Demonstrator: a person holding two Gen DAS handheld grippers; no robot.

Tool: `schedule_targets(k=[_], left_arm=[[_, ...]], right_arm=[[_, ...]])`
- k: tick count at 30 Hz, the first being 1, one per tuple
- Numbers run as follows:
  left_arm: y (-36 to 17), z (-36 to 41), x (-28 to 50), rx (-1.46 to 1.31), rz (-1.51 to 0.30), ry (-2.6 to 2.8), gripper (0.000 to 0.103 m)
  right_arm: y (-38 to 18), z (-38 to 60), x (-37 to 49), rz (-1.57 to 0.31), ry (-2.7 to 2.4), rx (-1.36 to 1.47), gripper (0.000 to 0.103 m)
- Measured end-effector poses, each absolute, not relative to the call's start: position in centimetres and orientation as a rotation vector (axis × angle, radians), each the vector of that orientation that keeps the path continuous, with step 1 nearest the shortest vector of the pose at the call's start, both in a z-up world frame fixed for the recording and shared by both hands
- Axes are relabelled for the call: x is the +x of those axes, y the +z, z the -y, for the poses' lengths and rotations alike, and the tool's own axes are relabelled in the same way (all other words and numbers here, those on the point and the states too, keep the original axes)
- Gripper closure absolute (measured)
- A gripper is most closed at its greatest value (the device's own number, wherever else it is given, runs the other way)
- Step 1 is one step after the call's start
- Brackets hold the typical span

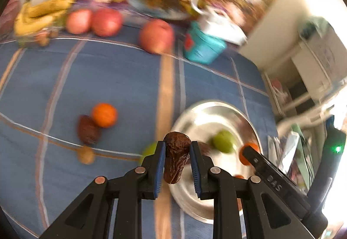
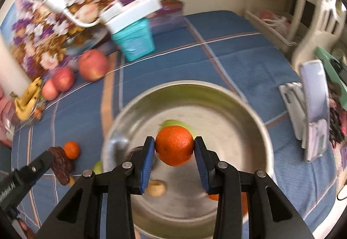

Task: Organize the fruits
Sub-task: 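Carry both fruits over the steel plate and open both tools to release them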

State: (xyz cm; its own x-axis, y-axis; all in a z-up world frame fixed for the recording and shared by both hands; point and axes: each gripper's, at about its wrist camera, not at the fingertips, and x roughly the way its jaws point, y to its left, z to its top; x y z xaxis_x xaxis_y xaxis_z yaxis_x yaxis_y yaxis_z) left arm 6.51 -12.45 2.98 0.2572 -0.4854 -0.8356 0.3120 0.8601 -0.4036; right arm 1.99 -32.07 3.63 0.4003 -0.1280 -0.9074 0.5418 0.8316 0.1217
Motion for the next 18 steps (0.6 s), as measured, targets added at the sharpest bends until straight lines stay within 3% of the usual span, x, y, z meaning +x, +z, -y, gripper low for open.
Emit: schedule_targets(k=[18], left_arm=[[-0.6, 16.6, 4.8, -0.082, -1.312, -0.585, 0.078]], right_arm=[[0.3, 33.4, 1.1, -1.184, -0.441, 0.509, 0.064]])
